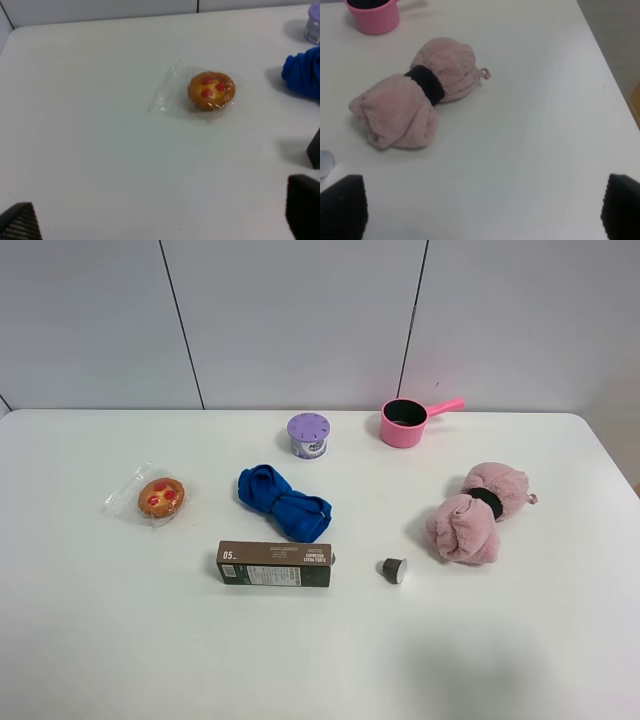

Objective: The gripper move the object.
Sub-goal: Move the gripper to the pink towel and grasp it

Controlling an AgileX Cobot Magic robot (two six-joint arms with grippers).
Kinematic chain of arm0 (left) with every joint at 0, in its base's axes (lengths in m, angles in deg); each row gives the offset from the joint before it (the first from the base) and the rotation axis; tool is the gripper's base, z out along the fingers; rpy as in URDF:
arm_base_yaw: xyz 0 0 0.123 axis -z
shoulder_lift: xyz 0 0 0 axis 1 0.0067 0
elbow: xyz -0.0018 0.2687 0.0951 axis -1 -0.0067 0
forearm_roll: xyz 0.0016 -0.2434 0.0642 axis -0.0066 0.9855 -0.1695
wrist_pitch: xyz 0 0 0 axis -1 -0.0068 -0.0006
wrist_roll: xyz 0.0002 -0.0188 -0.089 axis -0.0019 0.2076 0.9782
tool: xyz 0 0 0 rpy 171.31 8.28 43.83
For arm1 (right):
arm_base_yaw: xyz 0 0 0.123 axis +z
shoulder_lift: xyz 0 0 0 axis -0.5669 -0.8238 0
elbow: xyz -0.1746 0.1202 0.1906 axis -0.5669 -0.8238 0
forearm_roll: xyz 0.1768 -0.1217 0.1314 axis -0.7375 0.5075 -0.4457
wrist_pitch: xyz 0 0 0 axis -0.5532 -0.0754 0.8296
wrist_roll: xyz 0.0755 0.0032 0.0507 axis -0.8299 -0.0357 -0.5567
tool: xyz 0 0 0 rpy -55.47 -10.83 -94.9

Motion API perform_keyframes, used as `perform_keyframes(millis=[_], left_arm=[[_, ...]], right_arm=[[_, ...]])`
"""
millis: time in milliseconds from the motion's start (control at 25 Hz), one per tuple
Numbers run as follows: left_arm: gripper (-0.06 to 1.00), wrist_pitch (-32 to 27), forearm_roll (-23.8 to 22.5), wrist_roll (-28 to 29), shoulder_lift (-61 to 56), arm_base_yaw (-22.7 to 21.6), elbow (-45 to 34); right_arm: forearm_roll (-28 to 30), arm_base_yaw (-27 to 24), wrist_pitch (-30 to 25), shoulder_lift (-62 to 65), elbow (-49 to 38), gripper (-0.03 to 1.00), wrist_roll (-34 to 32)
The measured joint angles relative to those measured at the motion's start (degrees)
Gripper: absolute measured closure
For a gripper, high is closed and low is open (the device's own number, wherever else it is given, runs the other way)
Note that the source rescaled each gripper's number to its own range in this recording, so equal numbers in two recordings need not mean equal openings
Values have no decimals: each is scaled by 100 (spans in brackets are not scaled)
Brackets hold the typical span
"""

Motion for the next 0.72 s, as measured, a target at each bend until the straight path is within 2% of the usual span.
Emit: perform_keyframes(millis=[40, 720], left_arm=[[-6, 0, 0, 0, 0, 0, 0], [-6, 0, 0, 0, 0, 0, 0]], right_arm=[[0, 0, 0, 0, 0, 0, 0], [0, 0, 0, 0, 0, 0, 0]])
